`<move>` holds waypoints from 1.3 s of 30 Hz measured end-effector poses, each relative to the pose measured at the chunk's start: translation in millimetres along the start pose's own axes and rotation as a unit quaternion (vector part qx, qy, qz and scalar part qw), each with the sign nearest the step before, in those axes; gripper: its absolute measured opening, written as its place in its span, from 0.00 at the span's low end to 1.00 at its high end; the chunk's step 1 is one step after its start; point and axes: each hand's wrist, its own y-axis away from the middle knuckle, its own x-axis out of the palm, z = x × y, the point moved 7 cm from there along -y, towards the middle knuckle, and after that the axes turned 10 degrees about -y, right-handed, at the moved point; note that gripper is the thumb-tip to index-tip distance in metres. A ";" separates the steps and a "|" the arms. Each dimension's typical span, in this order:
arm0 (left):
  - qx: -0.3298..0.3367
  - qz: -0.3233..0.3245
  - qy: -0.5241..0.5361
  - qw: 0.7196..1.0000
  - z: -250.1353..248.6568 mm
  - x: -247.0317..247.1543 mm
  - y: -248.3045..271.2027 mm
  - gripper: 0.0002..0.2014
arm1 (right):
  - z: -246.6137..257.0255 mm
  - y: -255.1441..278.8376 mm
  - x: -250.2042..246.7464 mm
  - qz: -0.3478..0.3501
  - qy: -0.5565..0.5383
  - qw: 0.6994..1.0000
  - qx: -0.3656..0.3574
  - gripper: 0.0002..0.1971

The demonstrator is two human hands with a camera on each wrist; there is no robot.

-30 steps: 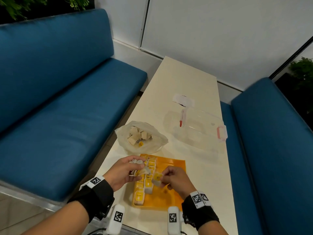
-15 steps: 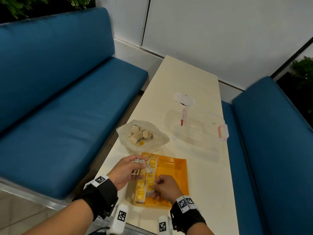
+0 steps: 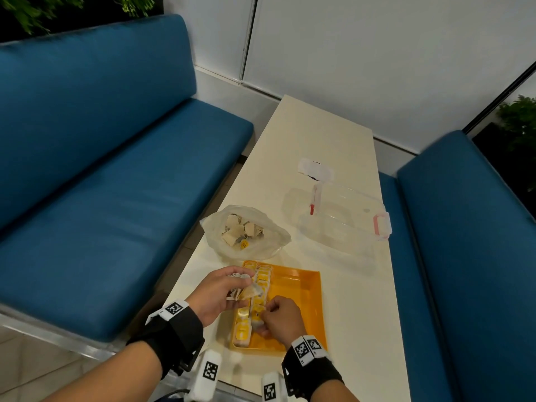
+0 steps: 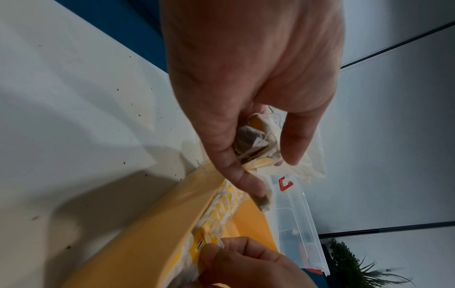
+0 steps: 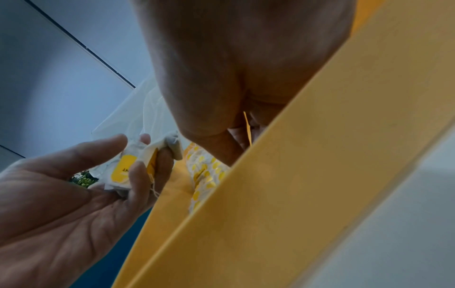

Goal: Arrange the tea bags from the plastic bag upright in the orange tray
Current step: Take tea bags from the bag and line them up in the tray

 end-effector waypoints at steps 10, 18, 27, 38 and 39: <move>-0.022 0.004 0.027 0.999 0.3 -0.8 1.6 0.10 | -1.2 1.6 0.6 -0.014 0.010 1.000 -0.006 0.08; -0.030 0.019 0.080 0.996 1.6 -2.0 4.4 0.20 | 78.2 47.2 -15.8 -0.045 0.148 0.917 -0.368 0.13; -0.051 0.034 0.050 0.997 -0.3 6.4 8.3 0.17 | 86.5 61.0 3.2 0.010 0.270 0.830 -0.488 0.11; -0.051 0.005 0.057 0.997 3.1 -5.2 11.5 0.18 | 69.3 32.3 -31.0 -0.018 0.079 0.956 -0.281 0.04; -0.051 0.005 0.059 0.997 3.0 -6.0 11.5 0.18 | 65.2 27.4 -38.5 -0.021 0.030 0.973 -0.228 0.05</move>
